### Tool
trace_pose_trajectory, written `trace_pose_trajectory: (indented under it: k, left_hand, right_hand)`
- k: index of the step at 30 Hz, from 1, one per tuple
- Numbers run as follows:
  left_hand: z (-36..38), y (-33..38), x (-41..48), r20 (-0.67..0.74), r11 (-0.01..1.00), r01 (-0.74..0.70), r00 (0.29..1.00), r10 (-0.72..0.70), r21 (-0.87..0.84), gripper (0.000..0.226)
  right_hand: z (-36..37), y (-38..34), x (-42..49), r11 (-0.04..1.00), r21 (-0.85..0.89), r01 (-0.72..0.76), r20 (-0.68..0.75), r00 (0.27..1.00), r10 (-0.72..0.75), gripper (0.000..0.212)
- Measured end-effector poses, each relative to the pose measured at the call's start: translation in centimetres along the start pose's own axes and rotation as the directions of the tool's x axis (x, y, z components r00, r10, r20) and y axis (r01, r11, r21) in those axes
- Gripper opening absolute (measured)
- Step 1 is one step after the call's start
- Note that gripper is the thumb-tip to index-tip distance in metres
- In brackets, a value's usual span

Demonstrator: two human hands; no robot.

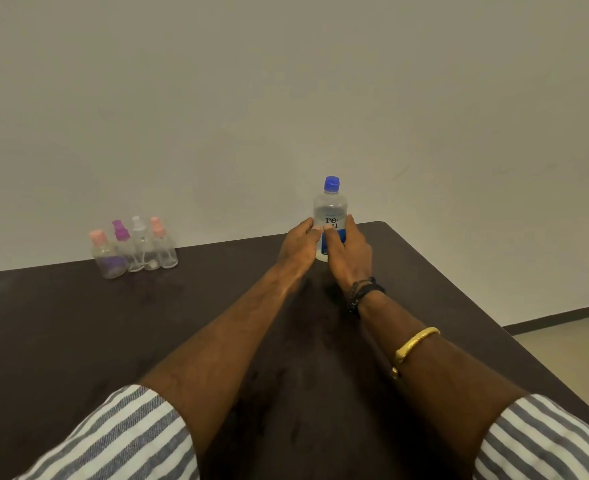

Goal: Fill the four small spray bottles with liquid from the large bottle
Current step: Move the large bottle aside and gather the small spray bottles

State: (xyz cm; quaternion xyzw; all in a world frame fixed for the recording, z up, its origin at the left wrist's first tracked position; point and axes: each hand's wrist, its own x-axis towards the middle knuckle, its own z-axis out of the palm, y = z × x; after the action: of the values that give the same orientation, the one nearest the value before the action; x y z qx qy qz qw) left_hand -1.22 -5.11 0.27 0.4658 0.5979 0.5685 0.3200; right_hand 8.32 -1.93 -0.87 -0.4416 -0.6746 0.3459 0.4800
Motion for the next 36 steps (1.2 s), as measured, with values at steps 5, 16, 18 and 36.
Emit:
trace_pose_trajectory:
  k: [5,16,18,36]
  left_hand:
    - [-2.5,0.0,-3.9,-0.124,0.988,-0.079,0.988,0.095,0.130,0.036]
    - [-6.7,-0.7,-13.2,-0.258,0.984,-0.093,0.957,0.131,0.155,0.044]
    - [-6.9,-0.8,-14.3,-0.268,0.985,-0.083,0.956,0.121,0.148,0.043]
    - [-6.8,-2.2,-18.1,-0.304,0.983,-0.088,0.943,0.133,0.158,0.047]
  right_hand:
    - [-0.3,-1.5,-3.3,1.000,-0.027,0.014,-0.025,1.000,-0.015,0.029]
    - [-0.7,-3.6,-13.1,0.995,-0.022,0.094,0.025,0.995,-0.093,0.035]
    - [-0.6,-3.6,-14.2,0.995,-0.027,0.100,0.034,0.995,-0.099,0.036]
    - [-0.7,-3.1,-17.6,0.989,-0.053,0.139,0.048,0.989,-0.137,0.039]
